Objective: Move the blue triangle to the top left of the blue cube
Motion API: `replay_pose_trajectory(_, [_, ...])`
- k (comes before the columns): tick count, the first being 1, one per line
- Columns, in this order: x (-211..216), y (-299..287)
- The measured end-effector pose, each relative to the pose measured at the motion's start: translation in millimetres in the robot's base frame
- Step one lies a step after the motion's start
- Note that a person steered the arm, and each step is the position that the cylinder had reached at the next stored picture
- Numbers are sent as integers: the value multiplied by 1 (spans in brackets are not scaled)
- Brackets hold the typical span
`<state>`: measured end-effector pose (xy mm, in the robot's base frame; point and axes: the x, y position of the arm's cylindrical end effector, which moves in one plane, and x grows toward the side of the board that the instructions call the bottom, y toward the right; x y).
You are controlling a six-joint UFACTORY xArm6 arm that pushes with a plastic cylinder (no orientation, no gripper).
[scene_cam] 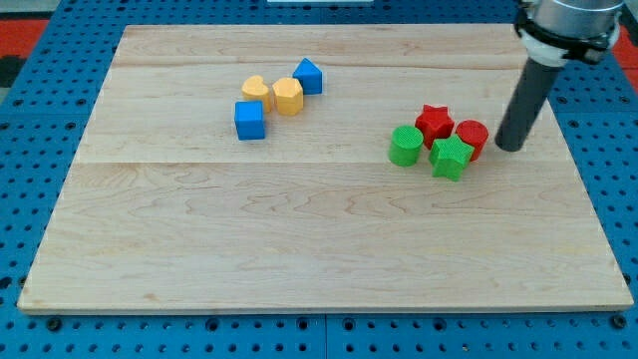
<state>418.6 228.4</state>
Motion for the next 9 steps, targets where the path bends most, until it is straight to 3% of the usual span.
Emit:
replay_pose_trajectory(1, [24,42])
replay_pose_trajectory(2, [92,45])
replay_pose_trajectory(3, [126,37])
replay_pose_trajectory(4, [143,-8])
replay_pose_trajectory(8, [144,-22])
replay_pose_trajectory(9, [122,-33])
